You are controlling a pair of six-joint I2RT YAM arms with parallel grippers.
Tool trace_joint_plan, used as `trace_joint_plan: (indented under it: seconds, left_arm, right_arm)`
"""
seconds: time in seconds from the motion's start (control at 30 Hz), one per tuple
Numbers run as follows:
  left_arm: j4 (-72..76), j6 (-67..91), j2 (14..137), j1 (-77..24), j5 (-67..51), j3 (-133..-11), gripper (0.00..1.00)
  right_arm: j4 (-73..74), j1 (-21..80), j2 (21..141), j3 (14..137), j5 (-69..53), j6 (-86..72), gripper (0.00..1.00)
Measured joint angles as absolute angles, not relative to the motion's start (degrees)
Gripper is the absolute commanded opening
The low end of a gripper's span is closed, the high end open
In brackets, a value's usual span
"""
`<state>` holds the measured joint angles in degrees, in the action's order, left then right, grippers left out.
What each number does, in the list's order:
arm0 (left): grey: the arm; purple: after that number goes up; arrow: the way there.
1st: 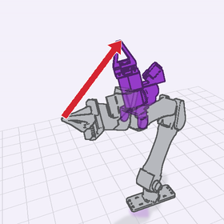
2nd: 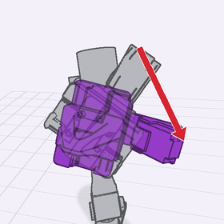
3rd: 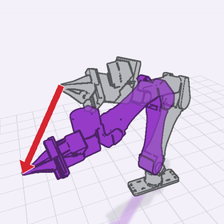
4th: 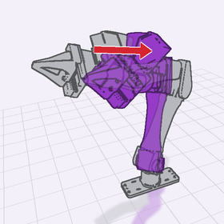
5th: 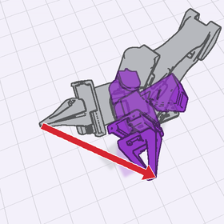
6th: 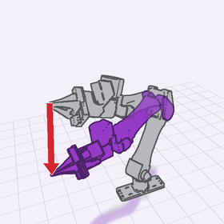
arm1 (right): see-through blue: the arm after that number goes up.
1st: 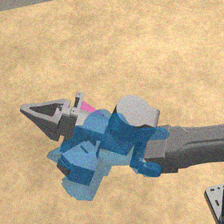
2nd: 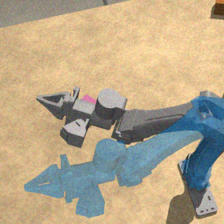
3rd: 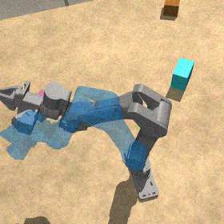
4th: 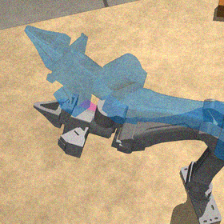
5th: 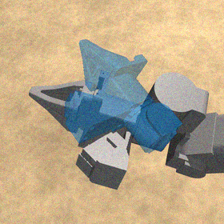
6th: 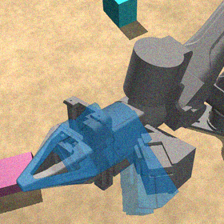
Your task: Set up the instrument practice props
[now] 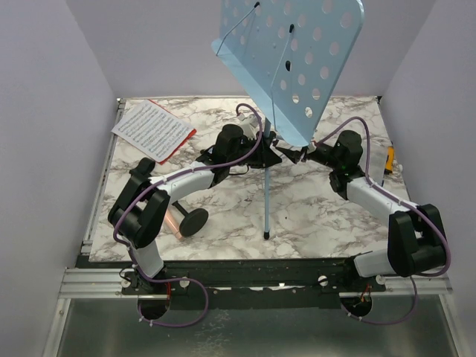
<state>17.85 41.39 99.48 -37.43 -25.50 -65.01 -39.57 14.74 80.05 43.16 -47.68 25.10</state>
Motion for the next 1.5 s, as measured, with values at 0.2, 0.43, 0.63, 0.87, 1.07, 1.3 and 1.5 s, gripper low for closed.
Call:
trace_joint_plan:
  seconds: [0.2,0.43,0.63,0.87,1.07,1.3,1.5]
  left_arm:
    - [17.87,41.52,99.48,-37.08,-25.47,-65.01,0.0]
    - [17.85,41.52,99.48,-37.08,-25.47,-65.01,0.0]
    - [17.85,41.54,99.48,-37.08,-25.5,-65.04,0.0]
    - [17.85,41.54,99.48,-37.08,-25.5,-65.01,0.0]
    - [17.85,41.54,99.48,-37.08,-25.5,-65.01,0.0]
    - [17.87,41.54,99.48,-37.08,-25.5,-65.01,0.0]
    - [17.87,41.56,99.48,-37.08,-25.45,-65.01,0.0]
  right_arm:
    - [-39.64,15.09,80.9,43.72,-48.12,24.27,0.46]
    - [-39.64,15.31,80.93,43.72,-48.64,24.69,0.53]
    - [-39.59,15.35,80.93,43.72,-48.97,25.58,0.52]
    - [-38.41,16.16,80.93,43.7,-49.32,27.31,0.52]
    - [-38.98,16.49,81.03,43.66,-49.23,26.96,0.48]
    - [-41.58,17.21,83.0,43.66,-48.16,24.01,0.32]
    - [-43.44,17.21,84.03,44.47,-46.87,19.22,0.12]
